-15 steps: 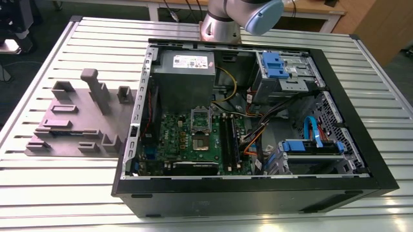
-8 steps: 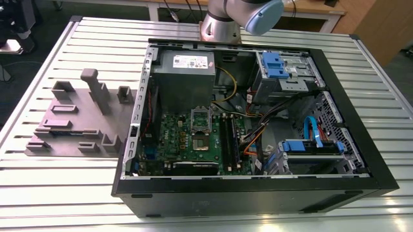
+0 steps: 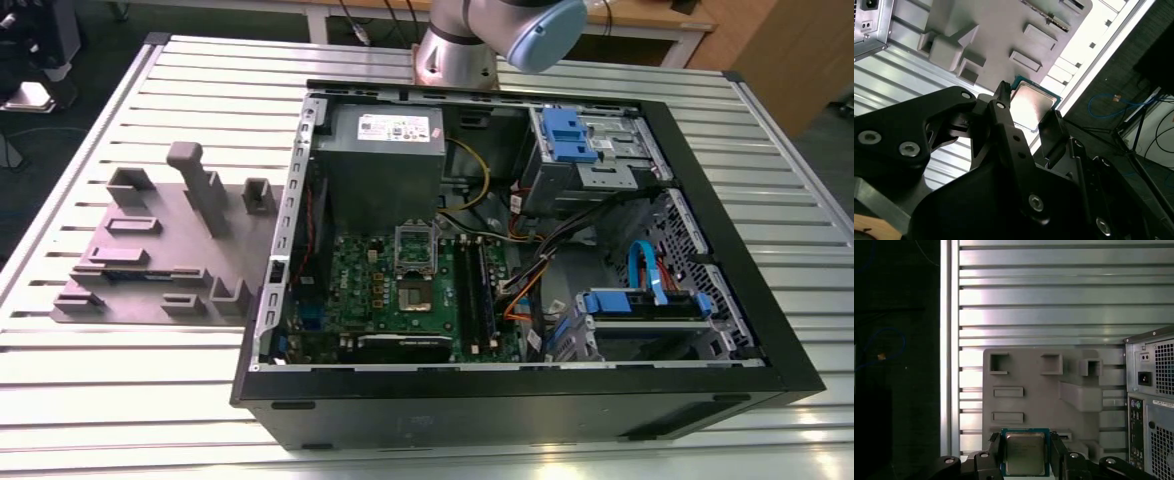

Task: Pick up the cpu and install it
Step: 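Pick up the cpu and move it towards the insertion slot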

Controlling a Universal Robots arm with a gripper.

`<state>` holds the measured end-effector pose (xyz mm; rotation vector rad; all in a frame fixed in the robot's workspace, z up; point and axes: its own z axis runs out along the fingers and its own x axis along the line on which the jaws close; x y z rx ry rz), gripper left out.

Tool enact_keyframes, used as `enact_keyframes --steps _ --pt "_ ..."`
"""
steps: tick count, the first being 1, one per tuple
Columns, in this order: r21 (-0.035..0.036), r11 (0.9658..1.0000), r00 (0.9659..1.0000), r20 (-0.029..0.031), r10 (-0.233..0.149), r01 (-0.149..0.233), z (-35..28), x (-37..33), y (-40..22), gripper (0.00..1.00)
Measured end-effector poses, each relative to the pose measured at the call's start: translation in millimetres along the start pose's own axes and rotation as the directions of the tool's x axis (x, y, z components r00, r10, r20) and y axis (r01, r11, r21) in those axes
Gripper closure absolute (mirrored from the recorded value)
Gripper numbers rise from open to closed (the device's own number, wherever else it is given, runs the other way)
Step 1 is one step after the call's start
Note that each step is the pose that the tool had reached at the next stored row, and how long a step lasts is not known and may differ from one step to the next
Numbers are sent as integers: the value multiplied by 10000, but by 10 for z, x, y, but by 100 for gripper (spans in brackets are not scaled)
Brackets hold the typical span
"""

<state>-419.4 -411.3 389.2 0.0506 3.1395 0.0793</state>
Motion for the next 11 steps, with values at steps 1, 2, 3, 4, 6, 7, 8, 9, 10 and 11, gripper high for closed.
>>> enact_keyframes --steps 1,2,3,4,6,7,8,9,10,11 --pt "0 10000 10000 0 1 -1 0 -7 1 53" --pt "0 10000 10000 0 0 0 0 -15 0 53" --pt "0 10000 10000 0 1 -1 0 -23 1 53" --pt "0 10000 10000 0 0 0 0 -31 1 53" --pt "0 10000 10000 0 0 0 0 -47 2 53" --pt "0 10000 10000 0 1 -1 0 -54 2 53" --pt "0 10000 10000 0 1 -1 0 -61 2 53" --pt "0 10000 10000 0 1 -1 0 -69 2 53" --pt "0 10000 10000 0 0 0 0 -77 3 53" --pt "0 10000 10000 0 1 -1 0 -85 3 53"
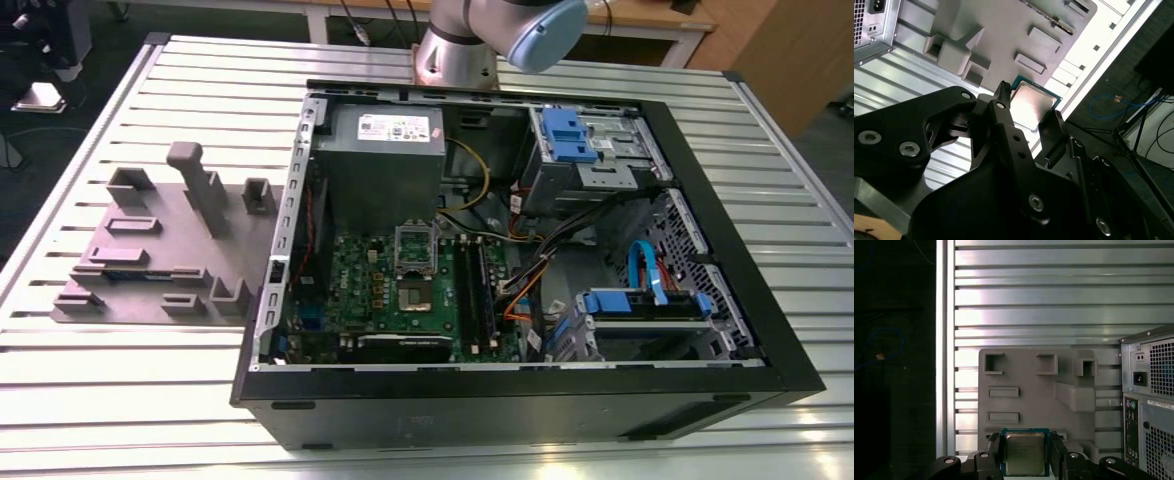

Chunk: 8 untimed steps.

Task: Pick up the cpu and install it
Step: 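Pick up the cpu and move it towards the insertion slot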

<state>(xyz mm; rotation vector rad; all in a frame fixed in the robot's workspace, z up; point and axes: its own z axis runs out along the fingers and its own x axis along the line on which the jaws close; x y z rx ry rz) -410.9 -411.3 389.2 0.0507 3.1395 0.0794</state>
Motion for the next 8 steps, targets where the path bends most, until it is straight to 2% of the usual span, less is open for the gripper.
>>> enact_keyframes --steps 8 --pt "0 10000 10000 0 0 0 0 -75 2 53"
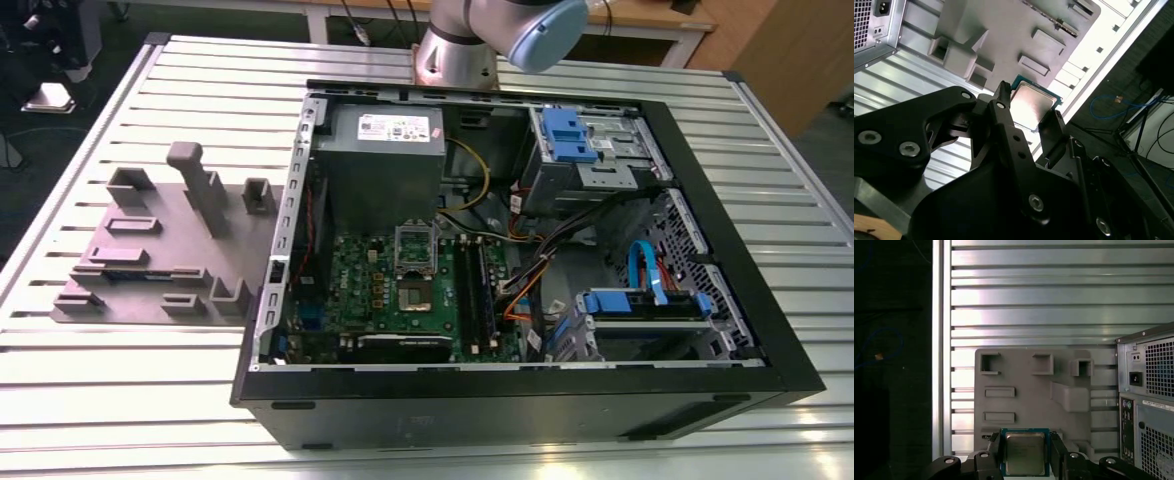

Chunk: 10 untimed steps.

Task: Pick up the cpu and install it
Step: 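Pick up the cpu and move it towards the insertion slot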

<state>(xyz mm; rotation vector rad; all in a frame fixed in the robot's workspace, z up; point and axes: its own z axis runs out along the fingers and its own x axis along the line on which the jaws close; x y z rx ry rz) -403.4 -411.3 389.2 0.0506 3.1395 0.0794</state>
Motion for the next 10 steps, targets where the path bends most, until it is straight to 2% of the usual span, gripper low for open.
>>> enact_keyframes --steps 10 --pt "0 10000 10000 0 0 0 0 -99 3 53"
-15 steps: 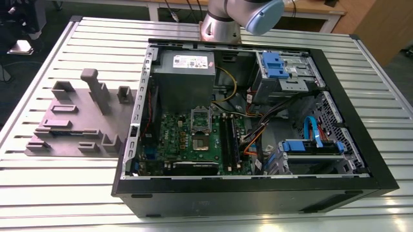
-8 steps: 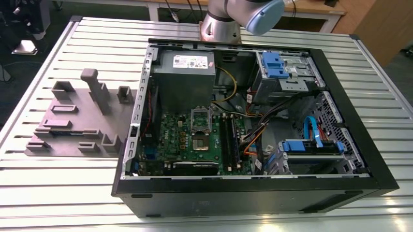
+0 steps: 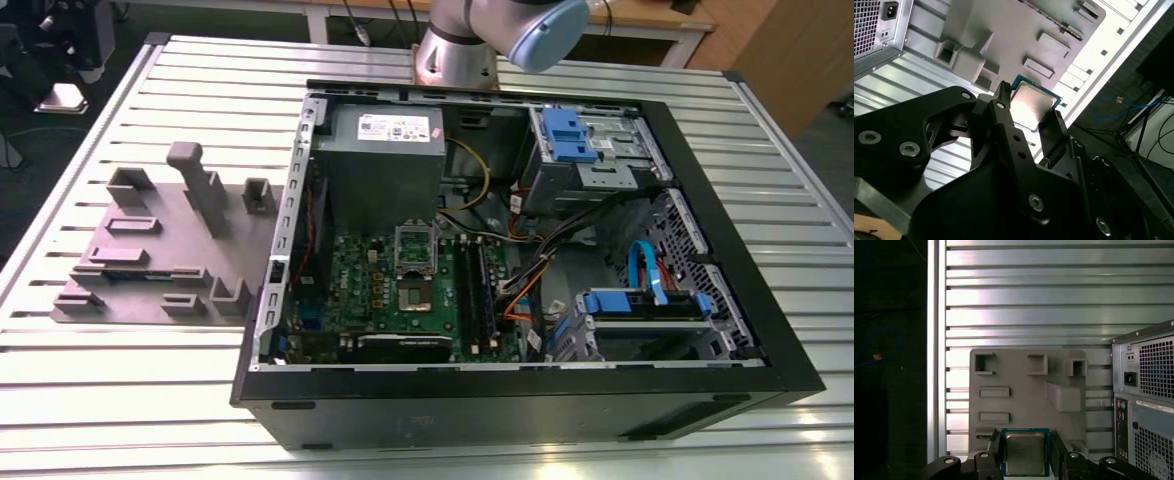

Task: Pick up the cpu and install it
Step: 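Pick up the cpu and move it towards the insertion slot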

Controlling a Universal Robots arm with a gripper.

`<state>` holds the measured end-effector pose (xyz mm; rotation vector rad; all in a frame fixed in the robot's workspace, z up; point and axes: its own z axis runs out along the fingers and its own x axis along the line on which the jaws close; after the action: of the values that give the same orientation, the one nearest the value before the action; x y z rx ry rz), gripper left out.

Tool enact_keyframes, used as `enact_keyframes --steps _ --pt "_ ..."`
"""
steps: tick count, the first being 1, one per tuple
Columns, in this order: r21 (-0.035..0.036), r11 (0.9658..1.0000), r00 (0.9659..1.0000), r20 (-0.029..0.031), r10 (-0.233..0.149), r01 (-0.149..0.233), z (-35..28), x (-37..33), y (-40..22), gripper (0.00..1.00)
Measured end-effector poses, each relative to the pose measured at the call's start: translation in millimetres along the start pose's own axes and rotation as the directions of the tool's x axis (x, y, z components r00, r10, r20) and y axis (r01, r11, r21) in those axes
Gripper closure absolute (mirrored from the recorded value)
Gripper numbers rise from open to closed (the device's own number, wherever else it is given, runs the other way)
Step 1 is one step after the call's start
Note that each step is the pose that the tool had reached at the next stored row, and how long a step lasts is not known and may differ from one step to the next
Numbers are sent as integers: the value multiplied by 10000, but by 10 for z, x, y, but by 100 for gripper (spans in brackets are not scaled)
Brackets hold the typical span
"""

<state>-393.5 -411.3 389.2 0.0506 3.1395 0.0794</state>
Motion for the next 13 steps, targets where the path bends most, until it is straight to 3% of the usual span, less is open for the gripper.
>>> enact_keyframes --steps 13 --pt "1 10000 10000 -1 1 -1 0 -106 4 53"
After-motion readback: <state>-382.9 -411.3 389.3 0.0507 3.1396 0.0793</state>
